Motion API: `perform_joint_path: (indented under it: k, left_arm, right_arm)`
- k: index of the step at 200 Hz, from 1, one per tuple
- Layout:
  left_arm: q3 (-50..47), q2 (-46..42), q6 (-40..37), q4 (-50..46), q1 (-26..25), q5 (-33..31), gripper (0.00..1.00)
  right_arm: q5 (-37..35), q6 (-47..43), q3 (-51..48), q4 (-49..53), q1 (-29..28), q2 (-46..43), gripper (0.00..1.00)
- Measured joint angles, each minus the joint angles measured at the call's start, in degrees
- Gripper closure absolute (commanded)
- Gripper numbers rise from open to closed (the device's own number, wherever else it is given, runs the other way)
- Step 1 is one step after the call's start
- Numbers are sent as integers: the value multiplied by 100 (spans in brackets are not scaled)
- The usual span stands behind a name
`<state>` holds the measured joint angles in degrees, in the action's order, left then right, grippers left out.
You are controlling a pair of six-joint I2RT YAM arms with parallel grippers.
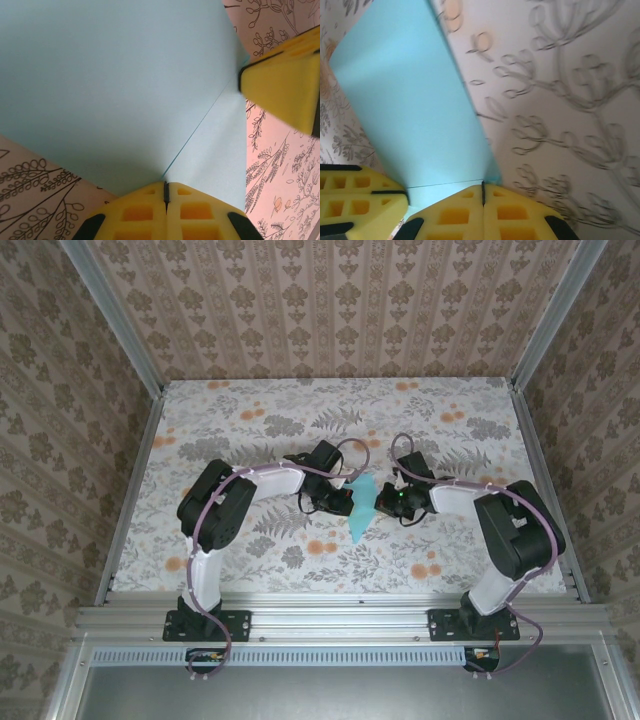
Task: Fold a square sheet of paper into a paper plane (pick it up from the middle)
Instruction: Third fold the triangle at the center of the table, then fourth fold the wing at the center of the table.
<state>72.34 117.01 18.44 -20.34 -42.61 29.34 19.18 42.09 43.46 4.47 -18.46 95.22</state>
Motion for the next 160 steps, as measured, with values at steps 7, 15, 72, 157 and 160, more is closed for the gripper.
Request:
perform_joint_path:
  k: [7,15,72,157,160]
  left_arm:
    - [0,0,-11,0,0,0,96]
    - [0,0,-13,0,0,0,96]
    - [4,0,-33,-4,0,0,96]
    - [17,4,-55,-28,0,0,96]
    - [15,2,-55,-28,0,0,96]
  right_arm:
    - [-20,-11,-39,0,63,-35,98]
    - [-26,-11,-63,2,116,-61,98]
    - [-205,59,-273,68,107,-745,99]
    - [-175,354,122,-446,-518,83,99]
    - [-186,354,122,-450,-514,131,99]
